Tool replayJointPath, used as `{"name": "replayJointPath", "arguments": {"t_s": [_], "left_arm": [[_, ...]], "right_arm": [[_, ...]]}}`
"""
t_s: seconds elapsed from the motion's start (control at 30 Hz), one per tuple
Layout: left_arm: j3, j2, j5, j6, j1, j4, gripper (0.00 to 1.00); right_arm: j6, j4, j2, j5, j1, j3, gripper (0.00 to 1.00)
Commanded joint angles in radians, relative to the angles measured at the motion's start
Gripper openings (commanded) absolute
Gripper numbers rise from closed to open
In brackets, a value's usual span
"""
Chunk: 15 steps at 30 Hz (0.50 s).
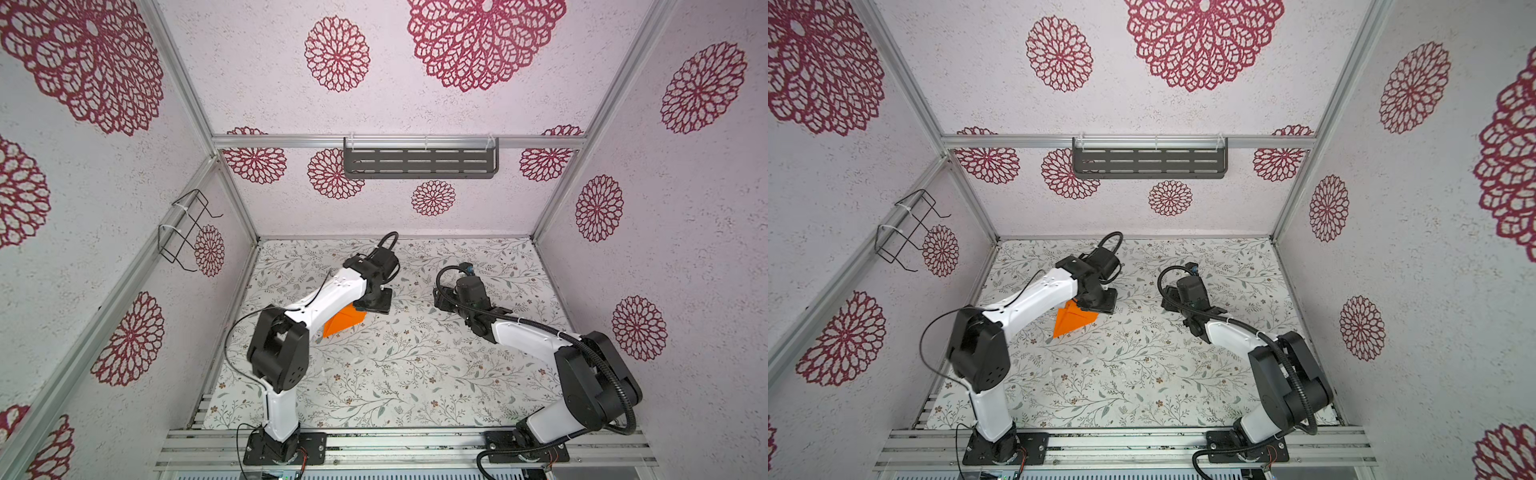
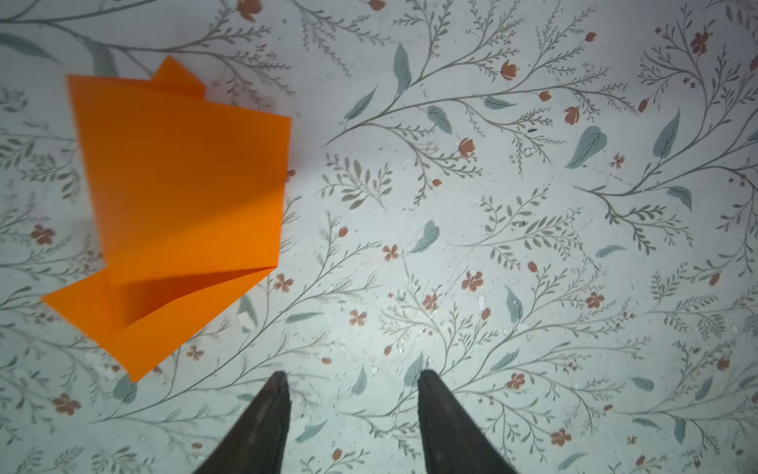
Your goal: Fold a paper plane with a square sheet of paper (pick it up from the middle)
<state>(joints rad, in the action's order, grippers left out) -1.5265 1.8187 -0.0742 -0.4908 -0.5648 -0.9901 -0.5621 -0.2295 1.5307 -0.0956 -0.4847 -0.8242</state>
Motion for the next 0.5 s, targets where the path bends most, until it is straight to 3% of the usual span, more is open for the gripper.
{"name": "replayJointPath", "arguments": {"t_s": [0.0,0.1,0.23,0.47], "left_arm": [[0.141,-0.068,-0.05,0.027,0.088,0.088,0.63],[0.244,-0.102,-0.123,0.015,0.166,0.114,0.7],[0.306,-0.09,-0.137,0.006,0.24,0.171,0.71],[0.261,0.034,-0.144,-0.006,0.313,0.227,0.67]], "right_arm": [[-0.03,-0.036,0.015,0.046,0.004,-0.016,0.65],[-0.042,-0.043,0.044,0.078,-0.003,-0.032,0.65],[-0.053,-0.047,0.073,0.096,-0.016,-0.051,0.65],[-0.059,-0.048,0.102,0.11,-0.03,-0.076,0.65]]}}
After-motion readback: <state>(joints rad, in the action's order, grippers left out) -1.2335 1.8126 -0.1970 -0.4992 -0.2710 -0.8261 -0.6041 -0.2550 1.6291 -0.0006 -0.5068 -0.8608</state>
